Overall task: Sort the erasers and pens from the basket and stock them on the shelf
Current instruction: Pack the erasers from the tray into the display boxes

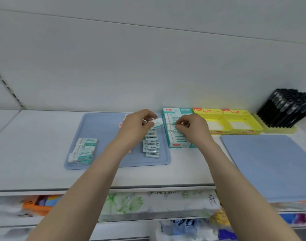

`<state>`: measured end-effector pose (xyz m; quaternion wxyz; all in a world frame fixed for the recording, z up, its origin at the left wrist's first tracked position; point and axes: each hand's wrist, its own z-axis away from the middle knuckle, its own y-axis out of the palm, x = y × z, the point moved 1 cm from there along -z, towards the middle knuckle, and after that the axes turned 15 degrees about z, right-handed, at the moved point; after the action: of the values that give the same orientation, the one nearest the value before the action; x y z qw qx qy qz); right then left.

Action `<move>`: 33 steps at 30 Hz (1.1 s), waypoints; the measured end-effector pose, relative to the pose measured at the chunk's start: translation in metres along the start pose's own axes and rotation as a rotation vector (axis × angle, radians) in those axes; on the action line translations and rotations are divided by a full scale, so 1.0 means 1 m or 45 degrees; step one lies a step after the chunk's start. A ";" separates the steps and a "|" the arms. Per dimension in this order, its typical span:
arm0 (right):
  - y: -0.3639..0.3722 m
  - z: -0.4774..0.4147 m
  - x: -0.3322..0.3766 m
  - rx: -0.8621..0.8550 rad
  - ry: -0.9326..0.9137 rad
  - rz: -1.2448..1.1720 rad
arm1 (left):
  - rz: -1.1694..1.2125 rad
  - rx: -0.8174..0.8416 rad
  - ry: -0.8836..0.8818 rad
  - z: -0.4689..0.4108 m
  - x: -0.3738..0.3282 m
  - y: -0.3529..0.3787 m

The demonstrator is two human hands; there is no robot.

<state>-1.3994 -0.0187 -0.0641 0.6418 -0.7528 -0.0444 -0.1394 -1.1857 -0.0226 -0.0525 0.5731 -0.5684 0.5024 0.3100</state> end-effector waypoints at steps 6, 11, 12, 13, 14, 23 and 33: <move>-0.017 0.013 0.008 0.073 -0.039 -0.741 | 0.091 0.100 0.022 -0.012 -0.011 0.030; -0.029 0.003 -0.032 -0.128 0.173 -0.672 | -0.101 0.104 0.087 -0.024 -0.018 0.058; -0.032 0.002 -0.043 -0.186 0.232 -0.539 | -0.239 0.132 0.127 -0.027 -0.017 0.062; -0.034 0.002 -0.053 -0.202 0.269 -0.411 | -0.354 0.169 0.166 -0.029 -0.015 0.066; -0.034 0.002 -0.058 -0.177 0.286 -0.322 | -0.438 0.209 0.193 -0.031 -0.013 0.069; -0.015 0.005 -0.050 -0.025 0.018 -0.031 | -0.600 0.146 0.229 -0.036 -0.002 0.085; -0.028 -0.004 -0.043 0.181 -0.313 0.428 | -0.593 0.143 0.210 -0.035 -0.001 0.081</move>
<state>-1.4485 -0.0131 -0.0481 0.6973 -0.7138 -0.0059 0.0657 -1.2685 -0.0425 -0.0735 0.6169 -0.6594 0.4194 0.0936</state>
